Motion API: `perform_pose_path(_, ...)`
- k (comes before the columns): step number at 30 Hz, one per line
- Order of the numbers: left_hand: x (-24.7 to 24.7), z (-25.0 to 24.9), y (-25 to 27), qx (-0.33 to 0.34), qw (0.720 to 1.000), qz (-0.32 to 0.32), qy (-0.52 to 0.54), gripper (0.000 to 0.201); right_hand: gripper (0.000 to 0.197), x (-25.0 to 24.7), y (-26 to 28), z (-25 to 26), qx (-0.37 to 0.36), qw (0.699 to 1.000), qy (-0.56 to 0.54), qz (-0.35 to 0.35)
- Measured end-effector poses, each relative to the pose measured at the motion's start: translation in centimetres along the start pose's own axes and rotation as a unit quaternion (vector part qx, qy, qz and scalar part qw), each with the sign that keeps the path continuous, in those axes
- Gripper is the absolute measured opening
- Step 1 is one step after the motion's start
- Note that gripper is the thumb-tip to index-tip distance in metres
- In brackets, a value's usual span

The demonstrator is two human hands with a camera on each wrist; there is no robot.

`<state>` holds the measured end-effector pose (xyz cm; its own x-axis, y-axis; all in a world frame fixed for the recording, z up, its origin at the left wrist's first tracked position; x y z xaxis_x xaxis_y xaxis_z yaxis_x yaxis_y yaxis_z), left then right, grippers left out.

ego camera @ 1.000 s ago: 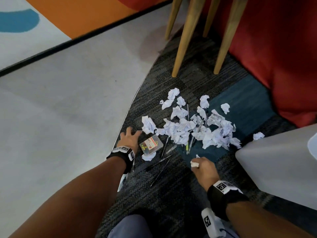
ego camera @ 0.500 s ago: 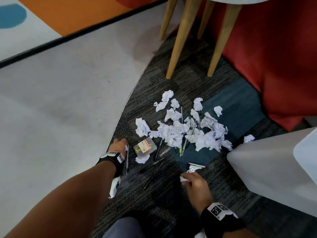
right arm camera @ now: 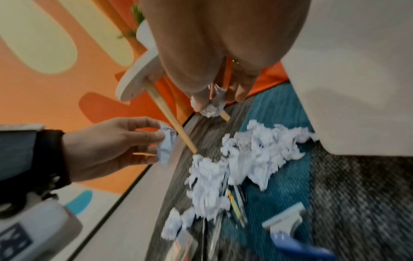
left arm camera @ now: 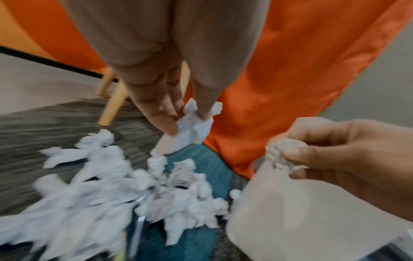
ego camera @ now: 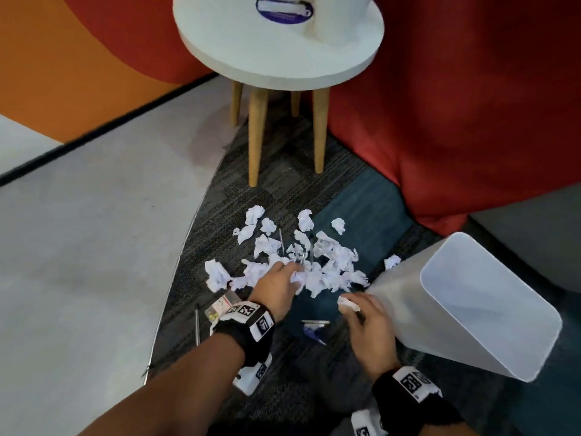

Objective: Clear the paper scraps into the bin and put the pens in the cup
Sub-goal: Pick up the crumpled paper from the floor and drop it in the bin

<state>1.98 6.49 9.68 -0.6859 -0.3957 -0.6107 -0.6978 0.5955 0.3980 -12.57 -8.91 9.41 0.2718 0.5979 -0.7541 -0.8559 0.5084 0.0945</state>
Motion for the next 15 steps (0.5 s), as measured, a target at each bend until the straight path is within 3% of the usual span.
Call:
perform_pose_path(6, 4.7, -11.3, -1.6, 0.114, 0.991, 0.066, -0.023, 0.031, 0.016, -8.9, -0.1, -0.7, 0.041, 0.986, -0.045, -0.153)
perform_pose_path(13, 5.6, -19.6, -2.9, 0.176, 0.982, 0.059, -0.028, 0.029, 0.018, -16.3, -0.8, -2.3, 0.087, 0.948, -0.101, -0.288)
perform_pose_path(15, 5.5, -21.2, -3.2, 0.188, 0.980, 0.055, -0.034, 0.027, 0.018, -17.5, -1.5, -3.8, 0.113, 0.945, -0.081, -0.296)
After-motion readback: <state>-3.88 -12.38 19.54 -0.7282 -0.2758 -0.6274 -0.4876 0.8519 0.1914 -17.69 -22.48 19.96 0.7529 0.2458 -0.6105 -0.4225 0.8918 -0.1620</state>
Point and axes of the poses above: each hand's wrist, its own y-axis away from the middle knuckle, its own x-axis out of the palm, z = x × y, the point moved 5 cm from there along -y, towards the middle knuckle, and after that the axes turned 4 degrees about y, right-handed, at the moved point
